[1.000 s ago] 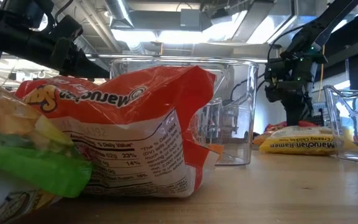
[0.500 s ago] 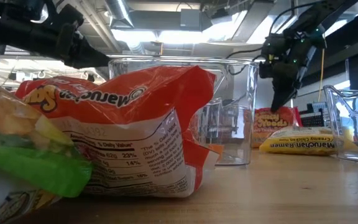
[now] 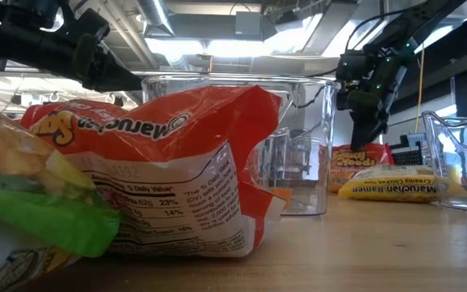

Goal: Sort Maruchan noodles
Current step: Put the orange noodle pack into the top transparent bin

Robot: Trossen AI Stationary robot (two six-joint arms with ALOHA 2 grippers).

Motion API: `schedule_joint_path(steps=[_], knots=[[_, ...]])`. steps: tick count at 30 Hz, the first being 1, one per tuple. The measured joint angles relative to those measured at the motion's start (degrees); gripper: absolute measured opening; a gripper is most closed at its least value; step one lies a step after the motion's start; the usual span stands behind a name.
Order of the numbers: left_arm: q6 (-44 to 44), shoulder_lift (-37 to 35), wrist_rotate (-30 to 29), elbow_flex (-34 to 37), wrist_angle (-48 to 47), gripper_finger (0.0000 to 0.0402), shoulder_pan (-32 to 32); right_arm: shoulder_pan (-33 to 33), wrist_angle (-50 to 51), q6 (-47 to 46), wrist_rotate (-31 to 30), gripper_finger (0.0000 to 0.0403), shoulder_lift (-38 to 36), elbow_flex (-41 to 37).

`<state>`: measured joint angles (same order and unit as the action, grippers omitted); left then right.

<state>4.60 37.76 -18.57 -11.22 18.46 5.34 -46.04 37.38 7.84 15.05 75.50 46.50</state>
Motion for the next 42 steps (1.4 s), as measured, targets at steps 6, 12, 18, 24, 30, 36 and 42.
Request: schedule_joint_path(steps=[6,12,18,24,30,36,42], knots=[[-0.54,0.31,0.0,0.0,-0.02,0.0016,0.0,-0.07,-0.79,-0.22,0.09,0.0258,0.09,0.55],[-4.17,0.55,0.02,0.0,-0.02,0.0016,0.0,-0.11,3.01,1.36,-3.95,0.0361,0.02,5.26],[-4.15,0.55,0.02,0.0,-0.02,0.0016,0.0,-0.11,0.68,1.44,-6.63,0.0389,0.23,6.08],[-4.2,0.55,0.01,0.0,-0.05,0.0016,0.0,-3.04,-1.71,1.18,-9.38,0.0368,3.23,5.49],[-4.2,0.55,0.0,0.0,-0.17,0.0016,0.0,-7.75,-1.34,0.23,-8.89,0.0352,7.36,5.46],[-6.01,0.55,0.02,0.0,-0.39,0.0016,-0.07,-8.31,-0.78,0.31,-4.25,0.0351,10.83,5.46],[-5.99,0.55,0.02,0.0,-0.42,0.0016,-0.07,-8.31,1.13,0.39,-0.68,0.0351,14.11,5.46]])
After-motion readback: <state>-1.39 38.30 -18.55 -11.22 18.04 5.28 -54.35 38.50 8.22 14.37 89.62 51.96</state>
